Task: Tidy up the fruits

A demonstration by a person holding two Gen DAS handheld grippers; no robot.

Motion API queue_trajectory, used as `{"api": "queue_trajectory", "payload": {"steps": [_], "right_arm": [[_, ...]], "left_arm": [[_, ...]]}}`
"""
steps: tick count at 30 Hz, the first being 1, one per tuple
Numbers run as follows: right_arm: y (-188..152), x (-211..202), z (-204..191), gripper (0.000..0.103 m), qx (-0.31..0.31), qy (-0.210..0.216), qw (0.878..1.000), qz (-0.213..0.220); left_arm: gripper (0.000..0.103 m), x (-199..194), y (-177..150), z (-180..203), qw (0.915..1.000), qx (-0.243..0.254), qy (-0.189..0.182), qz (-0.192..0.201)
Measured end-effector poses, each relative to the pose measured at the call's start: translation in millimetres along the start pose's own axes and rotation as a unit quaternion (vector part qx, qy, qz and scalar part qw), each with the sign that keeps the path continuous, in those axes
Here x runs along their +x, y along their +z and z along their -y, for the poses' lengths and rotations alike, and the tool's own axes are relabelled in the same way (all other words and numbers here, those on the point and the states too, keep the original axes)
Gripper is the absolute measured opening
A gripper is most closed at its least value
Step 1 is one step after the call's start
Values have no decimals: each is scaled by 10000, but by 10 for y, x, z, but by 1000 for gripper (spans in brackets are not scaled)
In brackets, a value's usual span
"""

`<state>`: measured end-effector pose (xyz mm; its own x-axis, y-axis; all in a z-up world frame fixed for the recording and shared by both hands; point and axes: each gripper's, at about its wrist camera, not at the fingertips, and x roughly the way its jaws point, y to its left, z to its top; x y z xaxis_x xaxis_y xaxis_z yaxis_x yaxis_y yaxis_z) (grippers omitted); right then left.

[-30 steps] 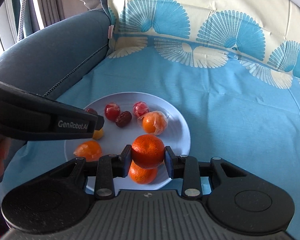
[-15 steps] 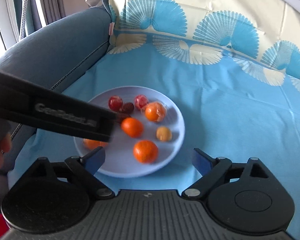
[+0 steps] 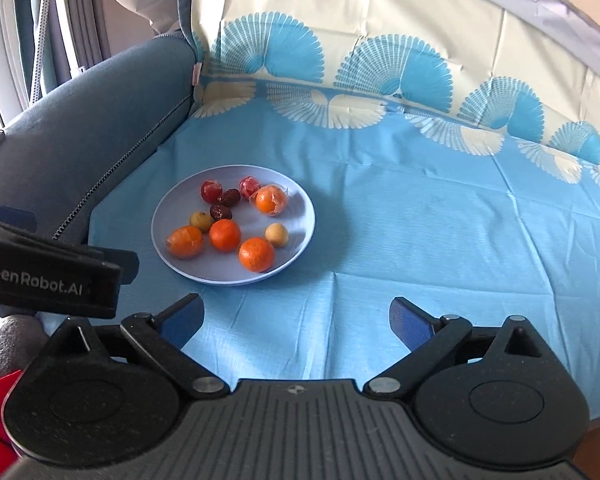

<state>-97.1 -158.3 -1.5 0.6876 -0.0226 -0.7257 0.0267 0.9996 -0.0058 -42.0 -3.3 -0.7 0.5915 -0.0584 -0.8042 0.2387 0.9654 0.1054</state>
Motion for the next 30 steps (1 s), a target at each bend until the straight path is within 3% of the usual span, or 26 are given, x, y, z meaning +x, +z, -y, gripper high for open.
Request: {"api": "queue_trajectory", "payload": {"steps": [15, 23, 27, 30], "right_arm": [[-70, -346, -22, 102, -69, 33, 9996, 290], [-53, -308, -31, 102, -67, 1, 9995, 307], [-53, -295, -37, 102, -73, 5, 9995, 297], [-54, -296, -41, 102, -86, -3, 9995, 310]], "left_arm": [[103, -276, -70, 71, 9988, -150, 191, 414], [103, -182, -70, -27, 9992, -287, 215, 159], [103, -117, -88, -25, 9985, -256, 480, 35], [103, -110, -113, -64, 9976, -341, 576, 162]]}}
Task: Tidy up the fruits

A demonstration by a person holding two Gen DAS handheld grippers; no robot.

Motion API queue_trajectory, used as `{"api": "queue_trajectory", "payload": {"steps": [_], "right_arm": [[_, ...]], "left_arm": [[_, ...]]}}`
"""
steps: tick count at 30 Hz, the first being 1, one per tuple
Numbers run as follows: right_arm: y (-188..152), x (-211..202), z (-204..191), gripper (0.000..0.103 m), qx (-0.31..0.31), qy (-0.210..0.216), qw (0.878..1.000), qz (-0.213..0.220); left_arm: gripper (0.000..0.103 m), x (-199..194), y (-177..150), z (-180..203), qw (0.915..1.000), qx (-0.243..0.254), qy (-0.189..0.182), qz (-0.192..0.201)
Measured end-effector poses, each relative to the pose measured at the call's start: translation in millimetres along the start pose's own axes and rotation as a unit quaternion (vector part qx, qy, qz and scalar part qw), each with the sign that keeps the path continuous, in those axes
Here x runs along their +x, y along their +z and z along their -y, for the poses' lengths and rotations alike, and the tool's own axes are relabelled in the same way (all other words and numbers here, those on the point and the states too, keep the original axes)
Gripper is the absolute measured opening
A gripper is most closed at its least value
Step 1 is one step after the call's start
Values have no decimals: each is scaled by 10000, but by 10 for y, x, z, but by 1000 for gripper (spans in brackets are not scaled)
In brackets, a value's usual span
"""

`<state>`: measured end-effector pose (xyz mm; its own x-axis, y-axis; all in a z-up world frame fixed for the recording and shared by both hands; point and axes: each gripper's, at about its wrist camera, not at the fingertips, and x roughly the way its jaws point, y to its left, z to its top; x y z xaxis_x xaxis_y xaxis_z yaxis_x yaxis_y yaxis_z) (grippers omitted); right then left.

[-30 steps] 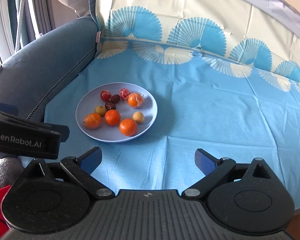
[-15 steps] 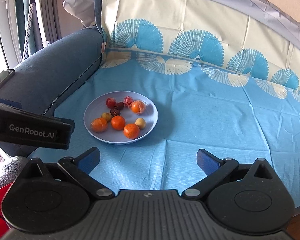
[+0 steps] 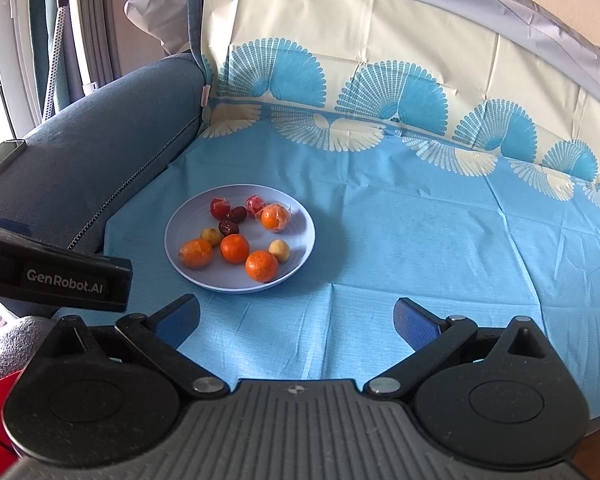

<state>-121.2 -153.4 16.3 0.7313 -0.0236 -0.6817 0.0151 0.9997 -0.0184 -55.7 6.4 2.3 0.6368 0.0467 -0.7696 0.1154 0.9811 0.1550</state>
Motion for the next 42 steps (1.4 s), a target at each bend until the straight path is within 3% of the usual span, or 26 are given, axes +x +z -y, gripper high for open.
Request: {"api": "queue_trajectory", "payload": {"steps": [42], "right_arm": [[129, 7, 8, 102, -61, -12, 10000, 68]], "left_arm": [[103, 5, 48, -46, 10000, 29, 33, 21]]}}
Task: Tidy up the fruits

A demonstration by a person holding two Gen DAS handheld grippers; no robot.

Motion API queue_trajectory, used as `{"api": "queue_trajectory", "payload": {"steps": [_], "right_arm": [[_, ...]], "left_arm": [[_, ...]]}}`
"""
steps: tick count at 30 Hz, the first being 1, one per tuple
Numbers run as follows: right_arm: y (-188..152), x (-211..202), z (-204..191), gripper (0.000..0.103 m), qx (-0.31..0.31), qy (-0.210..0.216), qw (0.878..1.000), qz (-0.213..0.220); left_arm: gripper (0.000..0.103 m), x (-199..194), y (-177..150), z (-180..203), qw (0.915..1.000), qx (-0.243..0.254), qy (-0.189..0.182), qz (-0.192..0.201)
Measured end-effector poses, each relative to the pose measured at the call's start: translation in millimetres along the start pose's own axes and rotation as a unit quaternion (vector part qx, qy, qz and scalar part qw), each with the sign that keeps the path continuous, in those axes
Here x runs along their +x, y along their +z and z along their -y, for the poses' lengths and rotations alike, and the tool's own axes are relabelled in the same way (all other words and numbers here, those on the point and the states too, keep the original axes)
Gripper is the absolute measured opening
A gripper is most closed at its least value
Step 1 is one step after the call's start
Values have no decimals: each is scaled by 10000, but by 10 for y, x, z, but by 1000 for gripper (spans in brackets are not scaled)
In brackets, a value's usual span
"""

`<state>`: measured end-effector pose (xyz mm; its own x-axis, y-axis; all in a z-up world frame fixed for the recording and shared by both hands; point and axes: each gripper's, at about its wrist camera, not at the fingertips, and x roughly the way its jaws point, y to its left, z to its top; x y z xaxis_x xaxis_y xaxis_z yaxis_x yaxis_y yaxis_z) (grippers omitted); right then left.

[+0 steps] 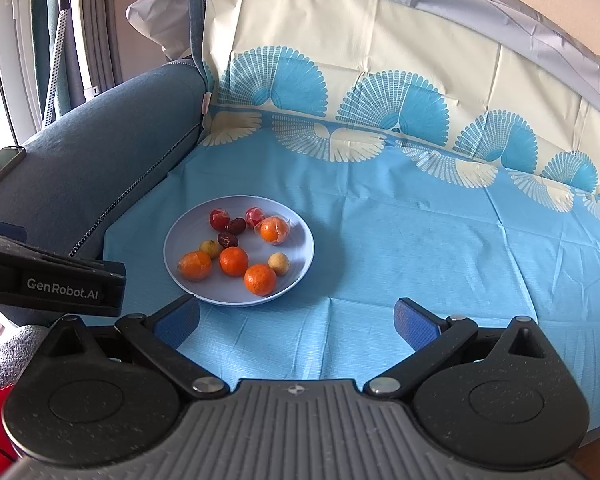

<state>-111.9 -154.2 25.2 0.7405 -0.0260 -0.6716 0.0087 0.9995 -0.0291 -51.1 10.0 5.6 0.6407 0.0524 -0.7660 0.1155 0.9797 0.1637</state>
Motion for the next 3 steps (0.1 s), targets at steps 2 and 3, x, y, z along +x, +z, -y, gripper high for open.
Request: {"api": "queue_trajectory", "payload": {"steps": [2, 3], "right_arm": [[0, -2, 1, 102, 3, 3, 10000, 2], [0, -1, 0, 102, 6, 3, 10000, 6]], "left_arm": [[103, -3, -2, 6, 10000, 8, 14, 25], [103, -2, -1, 8, 10000, 10, 13, 18]]}}
